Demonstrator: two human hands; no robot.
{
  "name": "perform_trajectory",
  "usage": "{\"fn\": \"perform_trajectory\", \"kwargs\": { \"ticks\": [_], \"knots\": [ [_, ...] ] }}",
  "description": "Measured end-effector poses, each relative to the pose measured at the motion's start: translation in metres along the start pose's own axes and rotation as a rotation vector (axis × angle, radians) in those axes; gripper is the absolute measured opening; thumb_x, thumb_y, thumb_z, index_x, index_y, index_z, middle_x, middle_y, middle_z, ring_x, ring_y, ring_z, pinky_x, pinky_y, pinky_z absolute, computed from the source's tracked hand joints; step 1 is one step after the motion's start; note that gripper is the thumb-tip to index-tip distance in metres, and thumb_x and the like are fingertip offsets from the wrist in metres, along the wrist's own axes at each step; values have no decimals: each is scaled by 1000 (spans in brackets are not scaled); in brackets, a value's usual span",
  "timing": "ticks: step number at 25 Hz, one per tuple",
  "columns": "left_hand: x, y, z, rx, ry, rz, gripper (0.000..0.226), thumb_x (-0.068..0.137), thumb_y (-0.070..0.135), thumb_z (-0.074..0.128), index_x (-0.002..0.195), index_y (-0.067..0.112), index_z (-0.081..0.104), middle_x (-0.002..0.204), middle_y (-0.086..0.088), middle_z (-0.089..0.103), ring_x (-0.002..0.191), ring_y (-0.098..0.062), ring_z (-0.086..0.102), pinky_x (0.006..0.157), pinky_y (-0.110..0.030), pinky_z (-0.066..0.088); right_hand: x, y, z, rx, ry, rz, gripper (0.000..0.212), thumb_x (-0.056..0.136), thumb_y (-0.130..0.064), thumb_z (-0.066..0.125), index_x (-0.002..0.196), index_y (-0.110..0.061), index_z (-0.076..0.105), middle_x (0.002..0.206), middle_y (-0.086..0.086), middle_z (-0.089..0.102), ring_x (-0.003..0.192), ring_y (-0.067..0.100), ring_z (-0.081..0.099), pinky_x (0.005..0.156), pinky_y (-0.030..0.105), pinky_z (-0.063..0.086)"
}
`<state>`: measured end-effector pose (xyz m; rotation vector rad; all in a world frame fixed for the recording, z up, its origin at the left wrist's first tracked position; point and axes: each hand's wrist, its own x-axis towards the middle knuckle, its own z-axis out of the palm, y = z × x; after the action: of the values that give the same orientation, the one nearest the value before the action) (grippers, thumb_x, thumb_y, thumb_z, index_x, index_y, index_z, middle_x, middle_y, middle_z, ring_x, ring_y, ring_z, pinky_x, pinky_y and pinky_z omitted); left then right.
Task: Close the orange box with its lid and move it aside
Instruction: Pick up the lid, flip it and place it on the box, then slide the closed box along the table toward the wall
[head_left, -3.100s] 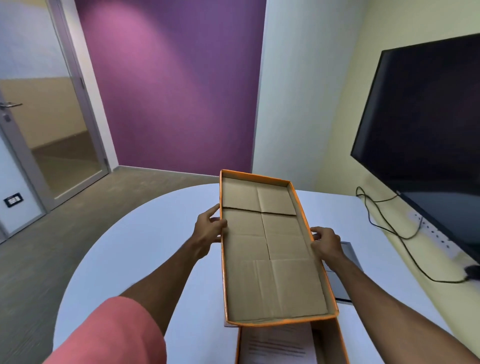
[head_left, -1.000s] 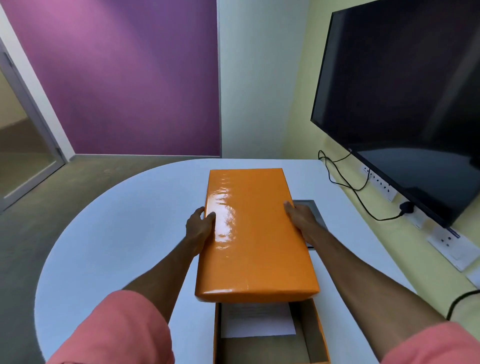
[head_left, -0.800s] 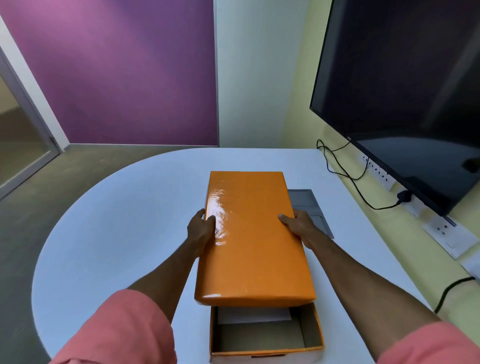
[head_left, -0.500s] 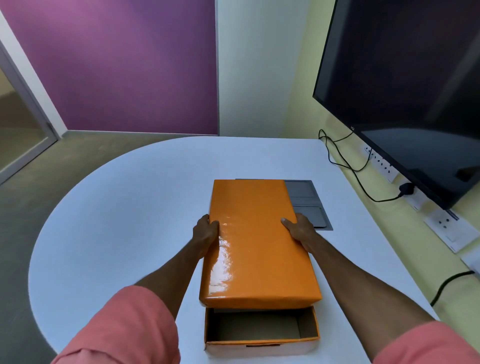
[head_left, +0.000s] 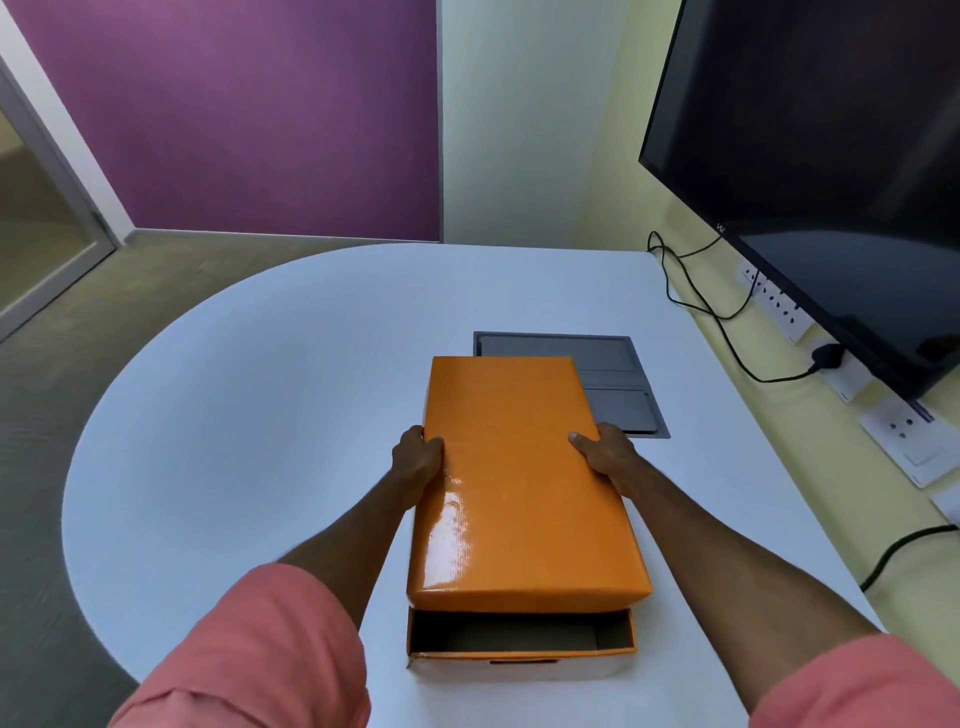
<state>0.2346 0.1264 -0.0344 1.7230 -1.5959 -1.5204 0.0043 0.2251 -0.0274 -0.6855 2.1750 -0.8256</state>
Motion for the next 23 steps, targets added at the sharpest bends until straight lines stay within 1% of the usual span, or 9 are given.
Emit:
{"fn": "perform_trajectory", "kwargs": {
  "ticks": [3, 7, 9, 12, 14, 16, 18, 20, 23],
  "knots": [
    [-3, -7, -1, 21, -5, -6, 42, 100, 24, 42, 139, 7, 42, 139, -17, 52, 122, -37, 55, 103, -46, 45, -7, 12, 2, 23, -25, 20, 62, 88, -42, 59, 137, -6, 45, 136, 17, 55, 120, 36, 55, 102, 52, 47],
    [-9, -23, -2, 28, -7, 28, 41, 99, 26, 45, 136, 8, 45, 137, -16, 55, 119, -36, 58, 100, -45, 47, -22, 20, 5, 42, -13, 6, 50, 92, -36, 55, 131, -6, 50, 133, 18, 57, 118, 36, 57, 102, 51, 47],
    [-15, -30, -1, 45, 8, 54, 42, 100, 28, 44, 137, 8, 44, 138, -16, 55, 120, -36, 58, 100, -45, 47, -31, 24, 5, 10, 3, -9, 48, 94, -35, 52, 132, -5, 49, 134, 19, 56, 120, 36, 55, 103, 48, 46],
    [-25, -41, 2, 157, 36, 171, 45, 100, 32, 43, 136, 5, 43, 139, -16, 54, 122, -37, 57, 102, -45, 46, -46, 30, 6, -102, 31, -77, 52, 96, -36, 48, 137, -3, 42, 138, 20, 51, 125, 36, 50, 101, 42, 42],
    [-32, -48, 7, 245, 63, 245, 46, 99, 35, 42, 135, 6, 42, 138, -16, 55, 121, -36, 57, 102, -46, 46, -55, 35, 8, -147, 40, -101, 56, 96, -41, 45, 137, -3, 38, 138, 20, 51, 123, 37, 51, 98, 44, 43],
    [-37, -53, 12, 274, 90, 265, 48, 99, 39, 40, 137, 9, 39, 139, -14, 54, 122, -36, 57, 103, -49, 46, -62, 42, 12, -192, 56, -109, 60, 96, -46, 40, 139, -5, 34, 138, 21, 51, 122, 38, 52, 98, 47, 44],
    [-39, -58, 16, 287, 101, 260, 55, 97, 43, 39, 142, 12, 32, 143, -12, 49, 126, -35, 54, 104, -52, 45, -68, 50, 18, -229, 80, -107, 62, 97, -50, 35, 144, -10, 27, 140, 21, 49, 122, 40, 52, 99, 50, 43],
    [-39, -63, 19, 297, 100, 249, 60, 97, 46, 37, 147, 14, 25, 149, -11, 43, 131, -35, 50, 107, -53, 42, -73, 56, 24, -242, 100, -95, 63, 97, -52, 30, 147, -14, 21, 141, 21, 47, 123, 42, 51, 100, 52, 42],
    [-39, -72, 22, 302, 112, 247, 63, 99, 45, 34, 151, 15, 18, 156, -9, 33, 139, -34, 40, 113, -52, 35, -73, 62, 30, -238, 122, -105, 63, 97, -53, 27, 148, -17, 18, 142, 21, 47, 123, 42, 51, 101, 53, 42]
  ]
}}
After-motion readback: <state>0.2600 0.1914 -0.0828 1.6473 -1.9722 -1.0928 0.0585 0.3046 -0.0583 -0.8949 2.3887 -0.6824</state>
